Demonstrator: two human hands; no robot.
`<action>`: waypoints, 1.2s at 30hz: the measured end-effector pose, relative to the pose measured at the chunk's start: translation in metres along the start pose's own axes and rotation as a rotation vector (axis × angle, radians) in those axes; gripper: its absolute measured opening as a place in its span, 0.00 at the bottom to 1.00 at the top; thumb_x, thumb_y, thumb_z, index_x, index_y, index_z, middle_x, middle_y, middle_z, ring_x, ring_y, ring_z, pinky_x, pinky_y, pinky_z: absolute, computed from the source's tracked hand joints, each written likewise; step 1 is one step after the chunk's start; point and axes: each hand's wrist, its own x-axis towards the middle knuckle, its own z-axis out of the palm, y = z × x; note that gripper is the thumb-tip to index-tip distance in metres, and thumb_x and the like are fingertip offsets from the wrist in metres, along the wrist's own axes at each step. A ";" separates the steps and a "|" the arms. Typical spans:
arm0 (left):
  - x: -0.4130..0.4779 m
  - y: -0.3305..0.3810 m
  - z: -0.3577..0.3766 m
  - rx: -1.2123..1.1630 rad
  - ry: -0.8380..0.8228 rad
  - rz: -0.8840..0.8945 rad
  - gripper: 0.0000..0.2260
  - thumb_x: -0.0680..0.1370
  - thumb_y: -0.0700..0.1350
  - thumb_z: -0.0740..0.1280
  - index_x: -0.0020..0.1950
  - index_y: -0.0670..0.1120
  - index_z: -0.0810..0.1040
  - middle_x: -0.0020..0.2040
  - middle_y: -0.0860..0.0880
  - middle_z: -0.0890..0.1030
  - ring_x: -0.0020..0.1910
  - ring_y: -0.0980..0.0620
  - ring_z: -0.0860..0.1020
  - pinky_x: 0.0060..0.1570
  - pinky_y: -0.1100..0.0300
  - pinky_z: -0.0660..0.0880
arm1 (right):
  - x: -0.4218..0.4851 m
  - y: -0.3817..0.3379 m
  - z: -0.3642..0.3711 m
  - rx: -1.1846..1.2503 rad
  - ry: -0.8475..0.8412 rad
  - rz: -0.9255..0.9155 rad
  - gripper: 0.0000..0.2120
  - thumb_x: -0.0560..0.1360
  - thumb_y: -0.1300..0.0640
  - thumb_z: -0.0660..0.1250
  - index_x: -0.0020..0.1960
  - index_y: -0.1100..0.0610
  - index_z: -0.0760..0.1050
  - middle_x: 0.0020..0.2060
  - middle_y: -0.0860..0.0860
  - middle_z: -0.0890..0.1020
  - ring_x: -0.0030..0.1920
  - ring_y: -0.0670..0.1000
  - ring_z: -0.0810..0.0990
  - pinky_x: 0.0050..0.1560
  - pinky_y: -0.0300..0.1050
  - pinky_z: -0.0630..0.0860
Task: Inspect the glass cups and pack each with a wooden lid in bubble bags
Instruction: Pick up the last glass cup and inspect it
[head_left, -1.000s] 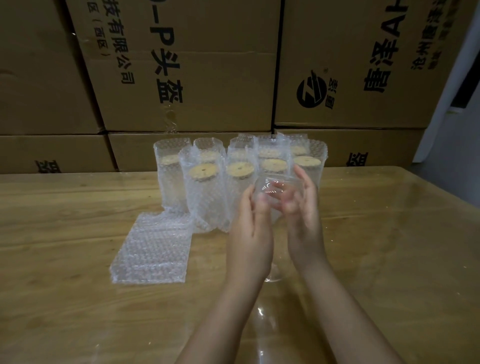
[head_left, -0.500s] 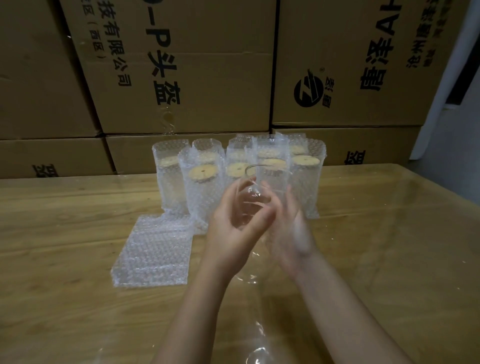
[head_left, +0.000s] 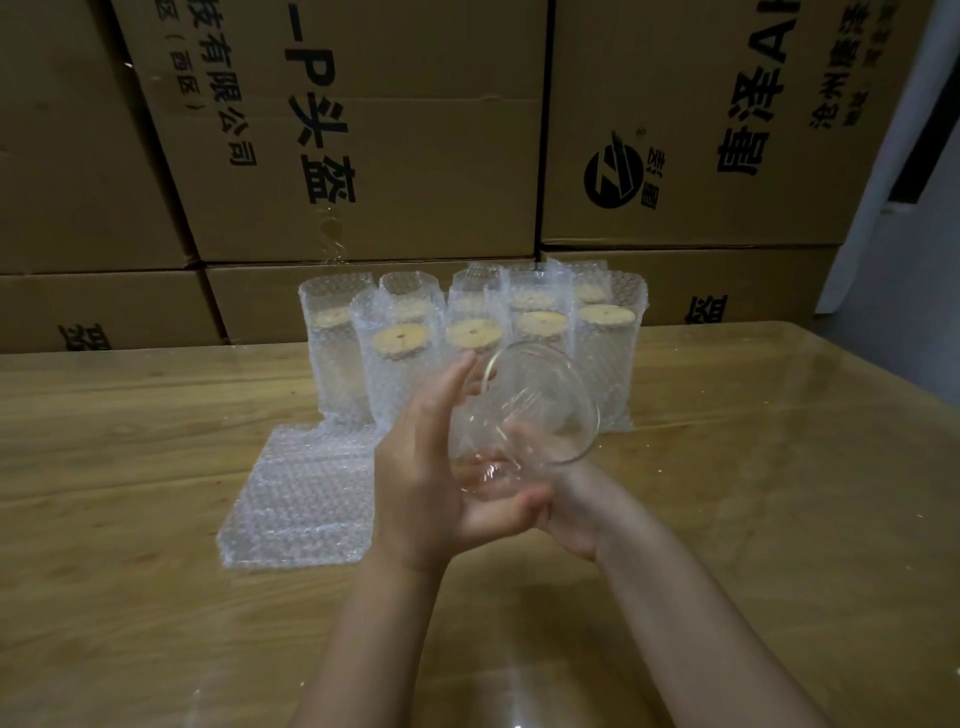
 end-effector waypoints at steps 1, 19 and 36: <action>-0.001 0.000 0.000 0.097 -0.008 0.029 0.36 0.72 0.66 0.67 0.70 0.44 0.65 0.60 0.43 0.78 0.54 0.45 0.81 0.48 0.50 0.80 | 0.000 -0.001 0.000 0.021 -0.006 -0.016 0.12 0.77 0.54 0.62 0.41 0.52 0.82 0.42 0.52 0.85 0.44 0.51 0.83 0.45 0.46 0.80; 0.007 -0.001 -0.006 -0.547 -0.624 -1.013 0.29 0.69 0.68 0.62 0.60 0.49 0.74 0.42 0.45 0.83 0.39 0.44 0.83 0.40 0.50 0.77 | -0.014 -0.021 -0.018 -0.580 0.106 -0.624 0.23 0.73 0.42 0.57 0.60 0.52 0.79 0.57 0.45 0.82 0.61 0.40 0.77 0.60 0.34 0.70; 0.002 0.005 0.019 -0.665 -0.080 -1.035 0.32 0.68 0.67 0.61 0.60 0.44 0.77 0.48 0.39 0.83 0.42 0.43 0.82 0.35 0.58 0.78 | -0.001 0.004 0.010 -0.562 0.293 -0.982 0.16 0.80 0.52 0.54 0.66 0.46 0.71 0.74 0.48 0.63 0.73 0.45 0.62 0.68 0.37 0.64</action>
